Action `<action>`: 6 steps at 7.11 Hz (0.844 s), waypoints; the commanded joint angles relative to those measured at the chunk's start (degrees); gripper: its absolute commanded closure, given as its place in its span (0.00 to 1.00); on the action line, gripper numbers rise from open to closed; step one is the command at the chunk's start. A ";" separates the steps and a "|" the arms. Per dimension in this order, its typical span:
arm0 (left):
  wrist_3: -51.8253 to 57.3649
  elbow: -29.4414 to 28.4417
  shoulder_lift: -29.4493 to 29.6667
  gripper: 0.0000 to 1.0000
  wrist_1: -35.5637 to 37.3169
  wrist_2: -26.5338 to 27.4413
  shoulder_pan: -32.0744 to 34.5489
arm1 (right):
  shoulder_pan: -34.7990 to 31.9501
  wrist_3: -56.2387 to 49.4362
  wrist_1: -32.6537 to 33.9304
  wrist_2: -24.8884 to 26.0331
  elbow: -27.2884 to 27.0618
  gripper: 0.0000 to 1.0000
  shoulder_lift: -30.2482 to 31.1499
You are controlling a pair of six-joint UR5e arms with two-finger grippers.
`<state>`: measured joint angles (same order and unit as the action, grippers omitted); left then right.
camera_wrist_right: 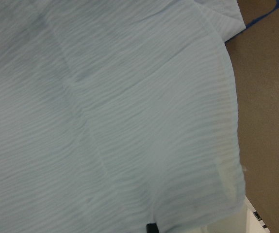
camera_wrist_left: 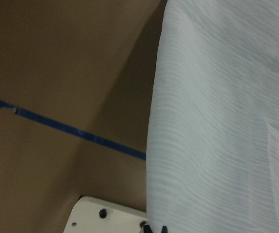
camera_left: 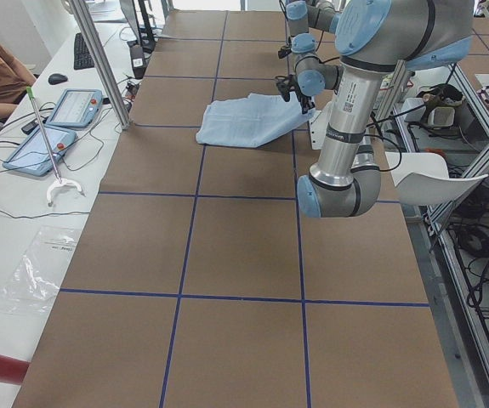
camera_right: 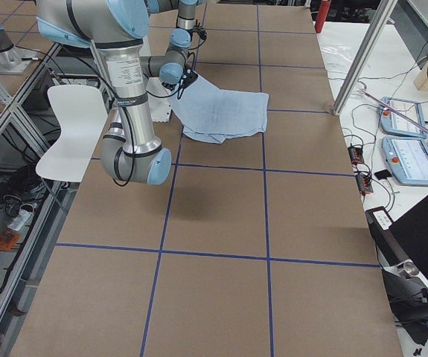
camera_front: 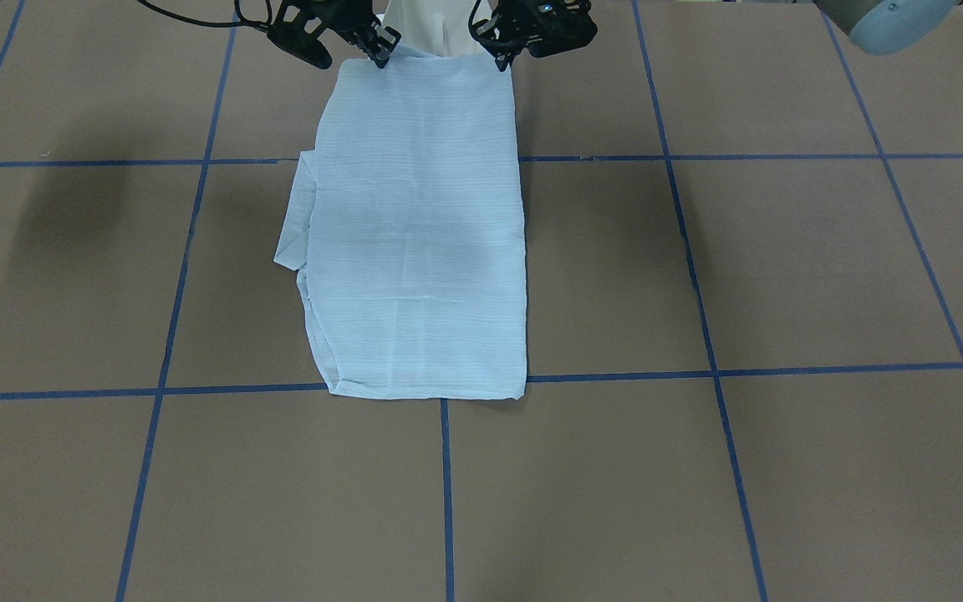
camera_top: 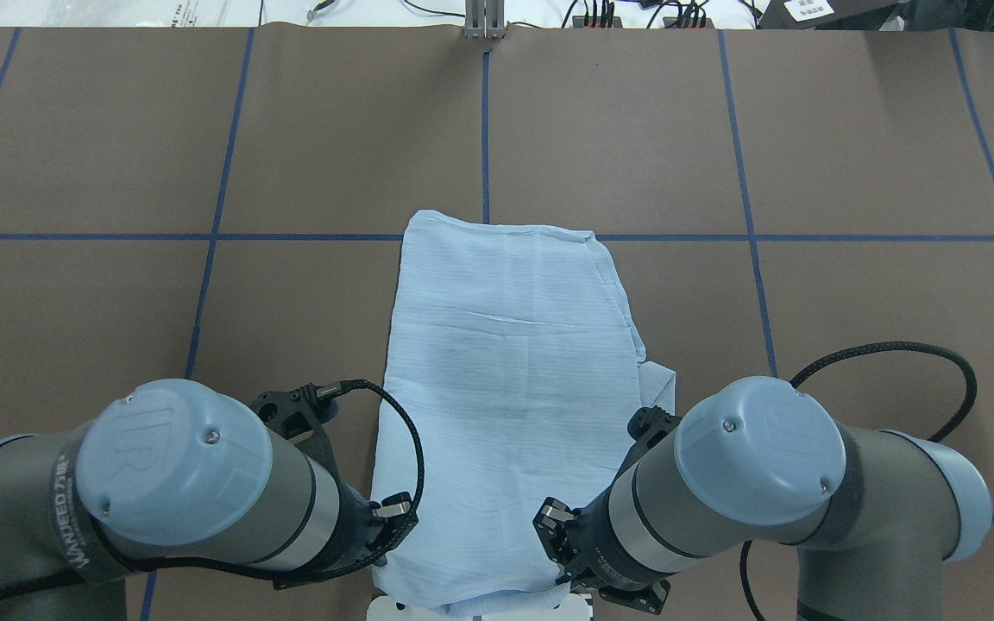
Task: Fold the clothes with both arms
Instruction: 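Grasp the shirt's near edge with both grippers and lift it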
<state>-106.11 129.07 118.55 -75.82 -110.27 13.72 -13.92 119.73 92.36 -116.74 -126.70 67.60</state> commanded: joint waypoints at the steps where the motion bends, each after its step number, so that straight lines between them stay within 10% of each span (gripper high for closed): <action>1: 0.37 0.30 0.63 1.00 0.41 -0.04 -0.62 | -3.54 -1.25 -0.25 -0.16 1.53 1.00 -0.71; 6: 9.40 -13.20 2.12 1.00 -16.62 -0.30 16.49 | -16.56 -17.85 -0.52 6.07 12.15 1.00 -8.34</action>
<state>-99.57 119.92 120.32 -88.64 -110.45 26.11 -27.98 104.70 91.91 -112.29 -117.80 62.03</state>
